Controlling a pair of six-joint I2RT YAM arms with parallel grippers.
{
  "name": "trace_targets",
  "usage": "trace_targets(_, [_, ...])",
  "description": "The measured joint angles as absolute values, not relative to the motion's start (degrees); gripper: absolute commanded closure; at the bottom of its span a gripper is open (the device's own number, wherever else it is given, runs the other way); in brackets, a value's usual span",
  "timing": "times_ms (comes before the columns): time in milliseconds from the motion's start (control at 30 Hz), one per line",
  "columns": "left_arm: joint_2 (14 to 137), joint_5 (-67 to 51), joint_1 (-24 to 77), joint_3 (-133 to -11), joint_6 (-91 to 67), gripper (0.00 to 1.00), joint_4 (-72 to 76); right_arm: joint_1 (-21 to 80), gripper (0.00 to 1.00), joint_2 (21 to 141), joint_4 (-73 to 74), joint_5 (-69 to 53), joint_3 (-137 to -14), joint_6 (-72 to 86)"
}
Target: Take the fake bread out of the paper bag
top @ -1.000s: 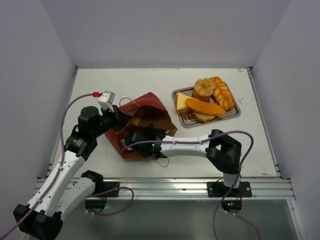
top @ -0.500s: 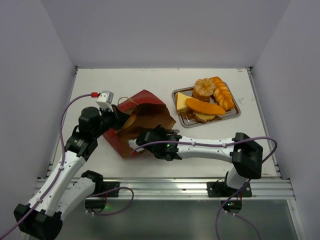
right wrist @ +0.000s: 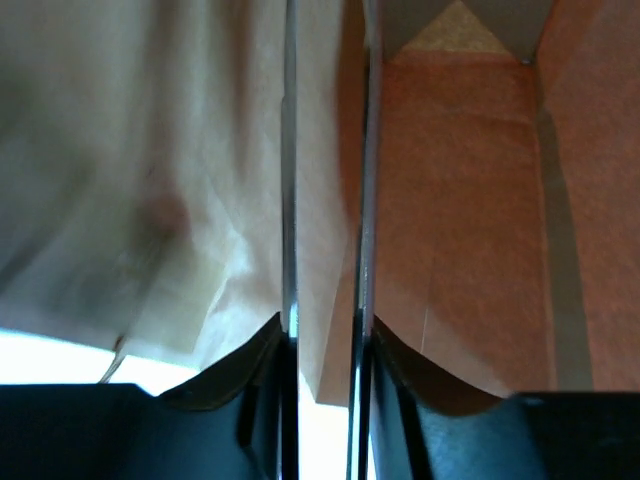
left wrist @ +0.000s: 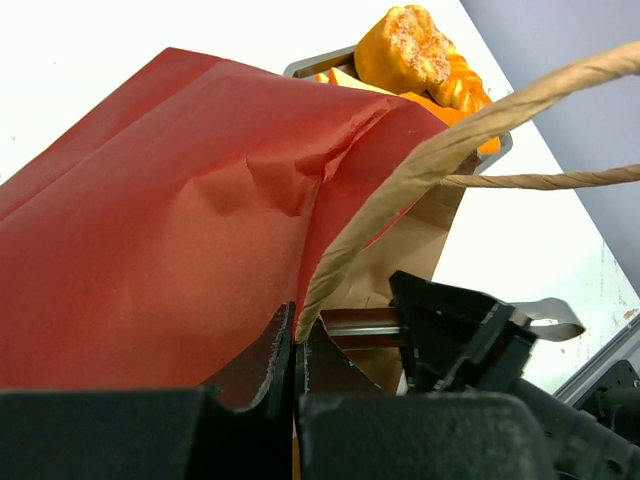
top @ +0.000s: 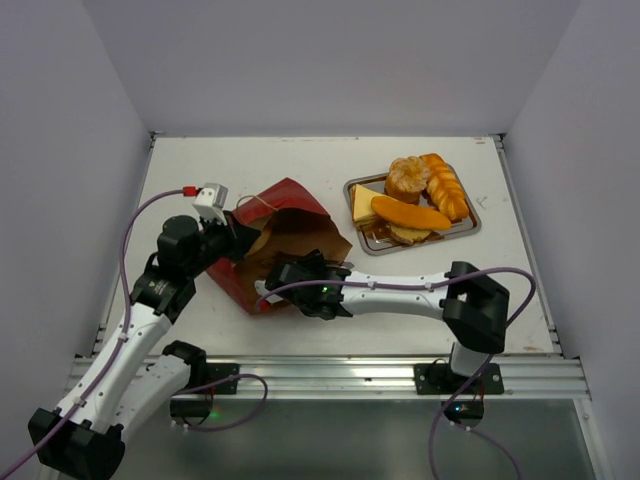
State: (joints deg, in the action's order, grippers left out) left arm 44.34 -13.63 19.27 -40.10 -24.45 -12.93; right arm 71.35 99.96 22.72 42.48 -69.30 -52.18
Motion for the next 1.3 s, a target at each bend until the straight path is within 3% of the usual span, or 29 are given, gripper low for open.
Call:
trace_targets(467, [43.4,-15.4,19.3,-40.1,-24.4,1.00,-13.3,69.3,0.51,104.5,22.8,42.5,-75.0,-52.0])
trace_targets(1300, [45.1,-19.5,19.3,-40.1,-24.4,1.00,-13.3,69.0,0.46,111.2,19.4,47.2,-80.3,-59.5])
